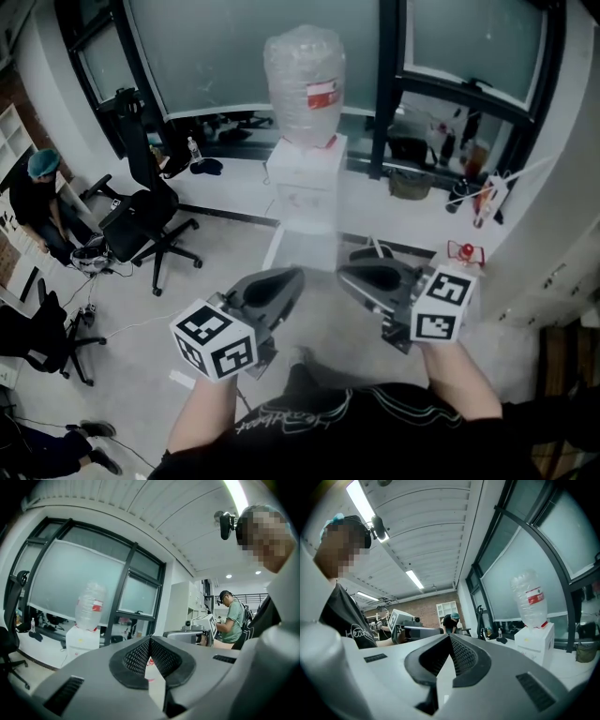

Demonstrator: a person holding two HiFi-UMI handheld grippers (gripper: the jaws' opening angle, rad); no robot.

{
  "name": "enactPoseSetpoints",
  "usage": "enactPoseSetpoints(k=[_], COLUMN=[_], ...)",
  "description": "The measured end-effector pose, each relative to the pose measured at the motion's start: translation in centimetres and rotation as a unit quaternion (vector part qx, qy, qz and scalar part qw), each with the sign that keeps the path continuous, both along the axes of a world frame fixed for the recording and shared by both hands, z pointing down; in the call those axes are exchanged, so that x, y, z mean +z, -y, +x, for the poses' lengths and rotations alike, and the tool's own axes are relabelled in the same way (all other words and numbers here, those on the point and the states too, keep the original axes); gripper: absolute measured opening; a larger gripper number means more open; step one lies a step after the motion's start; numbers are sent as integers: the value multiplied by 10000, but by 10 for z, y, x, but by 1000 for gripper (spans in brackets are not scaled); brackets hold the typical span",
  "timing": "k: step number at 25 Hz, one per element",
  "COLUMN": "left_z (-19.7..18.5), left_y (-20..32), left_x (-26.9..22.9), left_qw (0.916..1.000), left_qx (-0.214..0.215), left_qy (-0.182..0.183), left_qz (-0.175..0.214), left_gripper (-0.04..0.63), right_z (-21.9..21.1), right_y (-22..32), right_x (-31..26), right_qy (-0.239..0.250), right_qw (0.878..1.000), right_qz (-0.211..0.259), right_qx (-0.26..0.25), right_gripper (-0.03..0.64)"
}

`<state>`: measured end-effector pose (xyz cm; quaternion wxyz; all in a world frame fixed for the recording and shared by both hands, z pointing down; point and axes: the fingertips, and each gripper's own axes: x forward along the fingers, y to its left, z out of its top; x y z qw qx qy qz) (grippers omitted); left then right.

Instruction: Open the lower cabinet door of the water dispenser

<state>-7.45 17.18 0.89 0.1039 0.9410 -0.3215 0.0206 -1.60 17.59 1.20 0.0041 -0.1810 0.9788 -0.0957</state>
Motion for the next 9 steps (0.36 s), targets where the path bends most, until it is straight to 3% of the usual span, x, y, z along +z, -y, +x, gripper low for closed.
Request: enactPoseSetpoints(k=[9], left_z=[16], left_y=[-1], left_x=[-4], left_qw=[9999], left_qx=[-20], left_qy=[111], left_qz=[-47], left_gripper=[0], right_z=[12], right_y=[-4], right_x=[-4], right_qy=[-19], right_qw=[10000], right_qz=[22], right_qx=[-8], right_gripper=[14])
